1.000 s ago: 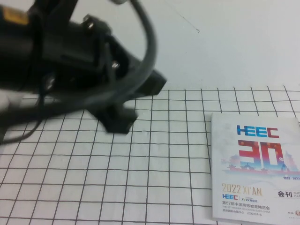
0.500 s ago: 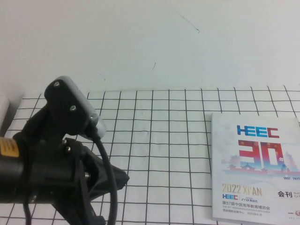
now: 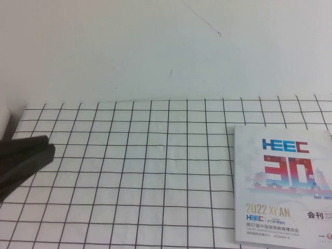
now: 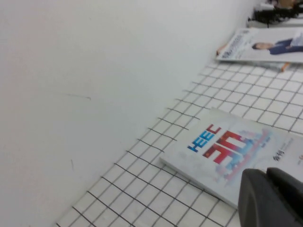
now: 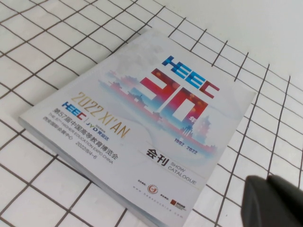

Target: Close book

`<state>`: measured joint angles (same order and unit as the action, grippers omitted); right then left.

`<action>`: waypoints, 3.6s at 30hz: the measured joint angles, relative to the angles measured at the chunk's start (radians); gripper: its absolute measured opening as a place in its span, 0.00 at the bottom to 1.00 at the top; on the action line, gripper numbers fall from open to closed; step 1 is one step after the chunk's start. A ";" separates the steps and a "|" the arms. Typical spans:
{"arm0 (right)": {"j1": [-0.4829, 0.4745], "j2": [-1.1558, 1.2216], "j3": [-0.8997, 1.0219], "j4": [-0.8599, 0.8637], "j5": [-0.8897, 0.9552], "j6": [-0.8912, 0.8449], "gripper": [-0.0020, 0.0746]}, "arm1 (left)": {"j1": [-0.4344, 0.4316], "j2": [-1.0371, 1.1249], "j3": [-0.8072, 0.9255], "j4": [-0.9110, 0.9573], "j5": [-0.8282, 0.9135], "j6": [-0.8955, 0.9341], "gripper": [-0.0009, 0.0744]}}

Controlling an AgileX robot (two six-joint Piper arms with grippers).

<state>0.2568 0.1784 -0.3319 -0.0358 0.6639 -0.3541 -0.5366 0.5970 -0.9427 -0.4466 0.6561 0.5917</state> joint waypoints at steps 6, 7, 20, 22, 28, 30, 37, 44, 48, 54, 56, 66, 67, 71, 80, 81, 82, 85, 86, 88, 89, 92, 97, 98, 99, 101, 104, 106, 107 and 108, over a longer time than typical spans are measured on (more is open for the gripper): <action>0.000 0.000 0.000 0.000 -0.004 0.000 0.02 | 0.000 -0.004 0.000 -0.041 -0.023 0.000 0.01; 0.000 0.000 0.000 0.000 -0.004 0.000 0.02 | 0.000 0.000 0.000 -0.051 -0.021 0.000 0.01; 0.000 0.000 0.000 0.000 -0.005 -0.002 0.02 | 0.000 0.003 0.000 -0.110 0.017 0.000 0.01; 0.000 0.000 0.000 0.000 -0.005 -0.002 0.02 | 0.000 0.003 0.000 -0.067 0.017 -0.011 0.01; 0.000 0.000 0.000 0.000 -0.005 -0.002 0.02 | 0.000 0.000 0.152 -0.033 -0.225 -0.085 0.01; 0.000 0.000 0.000 0.000 -0.005 -0.002 0.02 | 0.000 -0.027 0.273 -0.025 -0.383 -0.089 0.01; 0.000 0.000 0.000 0.000 -0.005 -0.002 0.02 | 0.098 -0.265 0.683 -0.007 -0.696 -0.177 0.01; 0.000 0.000 0.000 0.000 -0.005 -0.002 0.02 | 0.342 -0.521 0.938 0.184 -0.701 -0.420 0.01; 0.000 0.000 0.000 0.000 -0.005 -0.002 0.02 | 0.450 -0.599 0.964 0.331 -0.565 -0.581 0.01; 0.000 0.000 0.000 0.000 -0.005 -0.003 0.02 | 0.530 -0.606 0.964 0.407 -0.352 -0.564 0.01; 0.000 0.000 0.000 0.000 -0.005 -0.003 0.02 | 0.534 -0.608 0.963 0.398 -0.344 -0.561 0.01; 0.000 0.000 0.000 0.000 -0.007 -0.003 0.02 | 0.538 -0.610 0.961 0.378 -0.339 -0.559 0.01; 0.000 0.000 0.000 0.000 -0.007 -0.003 0.02 | 0.538 -0.610 0.961 0.378 -0.339 -0.559 0.01; 0.000 0.000 0.000 0.000 -0.007 -0.003 0.02 | 0.538 -0.610 0.961 0.378 -0.339 -0.559 0.01; 0.000 0.000 0.000 0.000 -0.007 -0.003 0.02 | 0.538 -0.610 0.961 0.378 -0.339 -0.559 0.01; 0.000 -0.002 0.000 0.000 -0.007 -0.004 0.02 | 0.538 -0.610 0.961 0.378 -0.339 -0.559 0.01; 0.000 -0.004 0.000 0.000 -0.007 -0.006 0.02 | 0.538 -0.610 0.961 0.378 -0.337 -0.559 0.01; -0.013 -0.016 0.001 -0.003 -0.042 -0.006 0.02 | 0.538 -0.610 0.961 0.378 -0.337 -0.559 0.01; -0.026 -0.016 0.005 -0.003 -0.069 -0.006 0.02 | 0.538 -0.610 0.961 0.378 -0.337 -0.559 0.01; -0.057 -0.022 0.021 -0.003 -0.117 -0.004 0.02 | 0.538 -0.610 0.961 0.378 -0.337 -0.559 0.01; -0.074 -0.027 0.033 0.002 -0.139 0.000 0.02 | 0.538 -0.610 0.961 0.378 -0.337 -0.559 0.01; -0.112 -0.067 0.104 0.030 -0.201 0.030 0.02 | 0.538 -0.610 0.961 0.378 -0.337 -0.559 0.01; -0.158 -0.172 0.264 0.092 -0.273 0.054 0.02 | 0.538 -0.610 0.961 0.378 -0.337 -0.559 0.01; -0.167 -0.183 0.299 0.100 -0.278 0.054 0.02 | 0.538 -0.610 0.961 0.378 -0.337 -0.559 0.01; -0.174 -0.187 0.327 0.111 -0.284 0.056 0.02 | 0.538 -0.610 0.961 0.378 -0.337 -0.559 0.01; -0.179 -0.190 0.346 0.123 -0.290 0.059 0.02 | 0.538 -0.610 0.961 0.378 -0.335 -0.559 0.01; -0.179 -0.189 0.346 0.128 -0.291 0.057 0.02 | 0.538 -0.610 0.961 0.378 -0.335 -0.557 0.01; -0.179 -0.189 0.348 0.130 -0.291 0.057 0.02 | 0.538 -0.610 0.961 0.378 -0.335 -0.557 0.01; -0.179 -0.189 0.348 0.130 -0.291 0.056 0.02 | 0.538 -0.610 0.961 0.378 -0.333 -0.553 0.01; -0.179 -0.189 0.348 0.132 -0.291 0.056 0.02 | 0.538 -0.610 0.960 0.378 -0.333 -0.549 0.01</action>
<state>0.0773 -0.0107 0.0159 0.0958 0.3724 -0.2985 0.0010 -0.0131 0.0178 -0.0684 0.3229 0.0431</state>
